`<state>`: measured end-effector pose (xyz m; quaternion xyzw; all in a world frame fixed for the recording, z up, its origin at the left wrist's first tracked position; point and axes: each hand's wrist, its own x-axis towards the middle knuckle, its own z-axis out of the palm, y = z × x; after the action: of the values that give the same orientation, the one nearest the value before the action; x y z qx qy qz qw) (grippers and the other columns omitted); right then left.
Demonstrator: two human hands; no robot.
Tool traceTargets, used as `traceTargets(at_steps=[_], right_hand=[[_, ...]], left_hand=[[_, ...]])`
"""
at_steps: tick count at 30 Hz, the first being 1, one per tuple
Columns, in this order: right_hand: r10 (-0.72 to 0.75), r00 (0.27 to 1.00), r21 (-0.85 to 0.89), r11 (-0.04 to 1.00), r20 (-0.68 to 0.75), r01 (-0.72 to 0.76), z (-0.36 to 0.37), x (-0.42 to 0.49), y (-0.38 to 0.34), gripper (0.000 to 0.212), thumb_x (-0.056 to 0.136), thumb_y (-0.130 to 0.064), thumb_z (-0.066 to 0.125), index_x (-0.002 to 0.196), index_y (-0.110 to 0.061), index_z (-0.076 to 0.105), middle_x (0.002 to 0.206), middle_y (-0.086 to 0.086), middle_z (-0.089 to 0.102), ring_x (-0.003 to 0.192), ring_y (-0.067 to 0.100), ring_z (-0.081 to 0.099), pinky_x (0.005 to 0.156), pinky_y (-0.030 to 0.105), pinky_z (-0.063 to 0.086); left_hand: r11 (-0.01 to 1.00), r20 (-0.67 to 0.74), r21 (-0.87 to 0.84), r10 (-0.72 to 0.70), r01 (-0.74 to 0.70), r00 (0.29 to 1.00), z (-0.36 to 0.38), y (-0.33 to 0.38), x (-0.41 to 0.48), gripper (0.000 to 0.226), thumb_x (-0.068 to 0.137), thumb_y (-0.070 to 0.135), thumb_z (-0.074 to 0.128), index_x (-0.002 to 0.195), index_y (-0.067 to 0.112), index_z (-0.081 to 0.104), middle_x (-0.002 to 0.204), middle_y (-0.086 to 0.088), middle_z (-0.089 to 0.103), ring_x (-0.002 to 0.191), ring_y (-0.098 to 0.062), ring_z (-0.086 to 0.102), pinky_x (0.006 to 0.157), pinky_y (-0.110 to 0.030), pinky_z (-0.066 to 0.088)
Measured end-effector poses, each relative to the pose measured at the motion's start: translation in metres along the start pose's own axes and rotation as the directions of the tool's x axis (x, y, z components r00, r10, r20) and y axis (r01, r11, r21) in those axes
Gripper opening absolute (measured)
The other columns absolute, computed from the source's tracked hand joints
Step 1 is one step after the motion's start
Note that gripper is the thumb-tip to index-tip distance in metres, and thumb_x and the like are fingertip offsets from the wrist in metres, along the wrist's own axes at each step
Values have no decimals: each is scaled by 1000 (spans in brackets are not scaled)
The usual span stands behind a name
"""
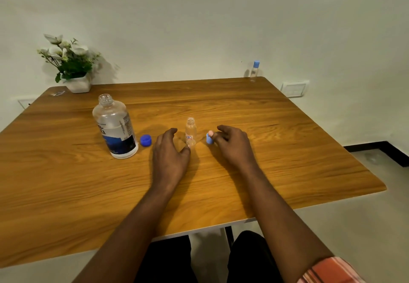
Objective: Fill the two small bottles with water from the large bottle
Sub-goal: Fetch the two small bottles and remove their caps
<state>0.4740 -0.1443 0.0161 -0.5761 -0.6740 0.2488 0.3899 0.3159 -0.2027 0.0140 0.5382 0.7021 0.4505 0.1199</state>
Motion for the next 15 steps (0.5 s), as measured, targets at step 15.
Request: traceTargets(at_steps=[15], right_hand=[[-25,1000,64,998,-7,25,-25,-22,15,30,93,-22,61,119,-7,66,118,8,70,109,15,64,86,19,43]], left_hand=[[959,203,83,249,-270,947,17,36,-53,35,89,20,62,124,18,57,113,-1,61,107,-18,55,91,-36,46]])
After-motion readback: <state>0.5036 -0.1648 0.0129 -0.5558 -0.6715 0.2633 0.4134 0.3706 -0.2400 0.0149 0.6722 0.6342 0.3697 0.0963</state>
